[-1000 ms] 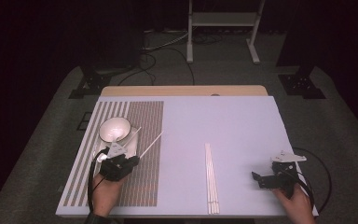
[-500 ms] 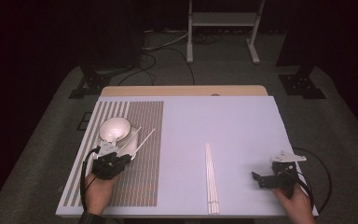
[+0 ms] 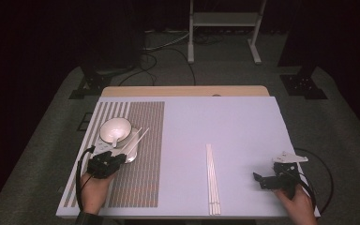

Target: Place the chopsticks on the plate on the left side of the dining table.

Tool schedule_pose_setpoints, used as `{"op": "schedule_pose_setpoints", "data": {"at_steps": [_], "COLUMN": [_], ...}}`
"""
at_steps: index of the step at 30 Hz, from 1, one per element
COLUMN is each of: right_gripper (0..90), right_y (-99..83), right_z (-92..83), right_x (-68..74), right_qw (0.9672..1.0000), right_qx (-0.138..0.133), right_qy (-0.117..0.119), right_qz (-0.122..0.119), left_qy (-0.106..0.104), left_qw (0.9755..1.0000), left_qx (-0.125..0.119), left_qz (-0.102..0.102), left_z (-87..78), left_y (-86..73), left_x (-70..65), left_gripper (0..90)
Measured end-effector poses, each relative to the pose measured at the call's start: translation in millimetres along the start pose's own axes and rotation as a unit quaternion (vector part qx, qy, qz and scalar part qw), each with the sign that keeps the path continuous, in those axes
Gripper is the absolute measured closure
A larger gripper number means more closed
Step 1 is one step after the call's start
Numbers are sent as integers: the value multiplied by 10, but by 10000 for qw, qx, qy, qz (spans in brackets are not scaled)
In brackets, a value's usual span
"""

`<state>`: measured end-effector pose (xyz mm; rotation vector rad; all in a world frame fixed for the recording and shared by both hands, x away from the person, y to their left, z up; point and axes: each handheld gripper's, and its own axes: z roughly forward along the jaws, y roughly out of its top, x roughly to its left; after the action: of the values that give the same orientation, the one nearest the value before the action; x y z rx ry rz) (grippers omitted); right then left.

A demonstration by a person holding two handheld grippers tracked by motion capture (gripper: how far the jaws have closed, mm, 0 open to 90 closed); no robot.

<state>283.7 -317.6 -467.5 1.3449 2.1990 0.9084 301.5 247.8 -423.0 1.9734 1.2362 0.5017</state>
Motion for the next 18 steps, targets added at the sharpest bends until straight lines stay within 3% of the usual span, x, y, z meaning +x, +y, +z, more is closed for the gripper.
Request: {"op": "schedule_pose_setpoints", "data": {"at_steps": [18], "right_gripper": [0], "right_y": [0], "right_z": [-1], "right_x": [1], "right_qw": [10000], "right_qx": [-1], "right_qy": [-3], "right_qz": [-1], "left_qy": [143], "left_qw": [9998], "left_qx": [81], "left_qz": [-95], "left_z": [11], "left_y": [-41], "left_x": [125], "left_gripper": [844]}}
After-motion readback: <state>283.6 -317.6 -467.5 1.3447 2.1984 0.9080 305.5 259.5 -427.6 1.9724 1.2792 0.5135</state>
